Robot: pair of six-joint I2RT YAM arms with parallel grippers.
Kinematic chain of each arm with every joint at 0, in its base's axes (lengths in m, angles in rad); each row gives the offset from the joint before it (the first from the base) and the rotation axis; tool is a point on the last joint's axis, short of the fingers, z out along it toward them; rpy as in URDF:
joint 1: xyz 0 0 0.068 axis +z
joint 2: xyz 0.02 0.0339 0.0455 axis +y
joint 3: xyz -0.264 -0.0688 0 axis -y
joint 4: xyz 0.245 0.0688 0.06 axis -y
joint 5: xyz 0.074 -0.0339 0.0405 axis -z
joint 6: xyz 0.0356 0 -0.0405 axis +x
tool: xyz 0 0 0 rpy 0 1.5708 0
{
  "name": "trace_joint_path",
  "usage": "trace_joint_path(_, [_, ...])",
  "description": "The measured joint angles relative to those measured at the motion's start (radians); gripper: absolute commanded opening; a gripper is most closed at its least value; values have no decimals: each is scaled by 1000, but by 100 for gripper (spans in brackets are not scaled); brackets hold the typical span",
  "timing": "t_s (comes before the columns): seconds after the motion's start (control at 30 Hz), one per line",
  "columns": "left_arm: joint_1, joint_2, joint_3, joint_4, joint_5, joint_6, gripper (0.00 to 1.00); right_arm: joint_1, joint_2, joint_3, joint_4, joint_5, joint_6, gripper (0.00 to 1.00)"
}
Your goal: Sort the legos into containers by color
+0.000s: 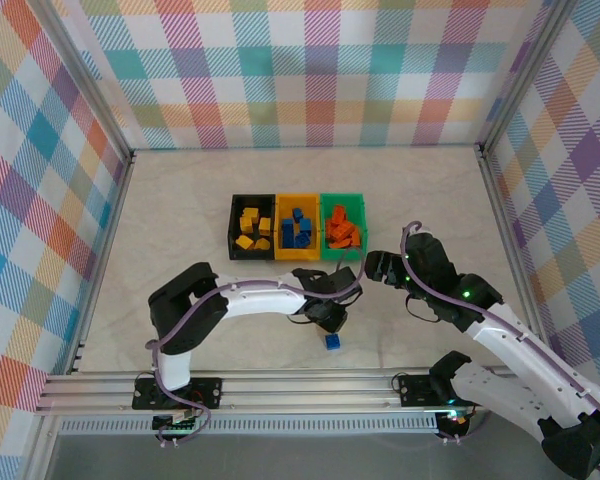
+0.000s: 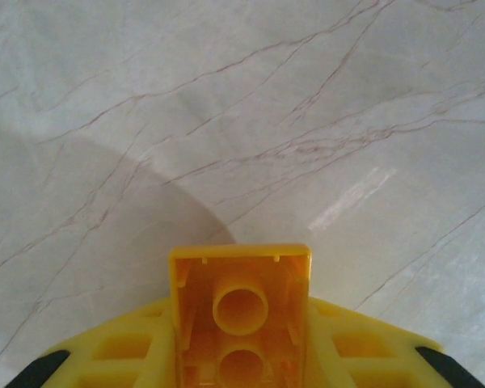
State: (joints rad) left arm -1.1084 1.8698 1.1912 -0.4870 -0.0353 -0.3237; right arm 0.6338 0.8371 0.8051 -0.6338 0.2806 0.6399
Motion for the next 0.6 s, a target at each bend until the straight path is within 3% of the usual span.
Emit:
trace_joint_path(0.17, [77,-177,-121,-8,-65,-21,28,0,11,1,4,-1,0,86])
trace_joint_path(0.37, [312,-425,-140,4,-183,-50,28,-3,55,1,28,-43,0,85])
trace_joint_path(0.47, [433,-424,-111,13,-228,-58,27,-3,105,-1,50,-82,-1,84])
trace_joint_path(0.6, [551,-294,-24,21,-247,-74,25,-3,151,-14,66,-126,-1,84])
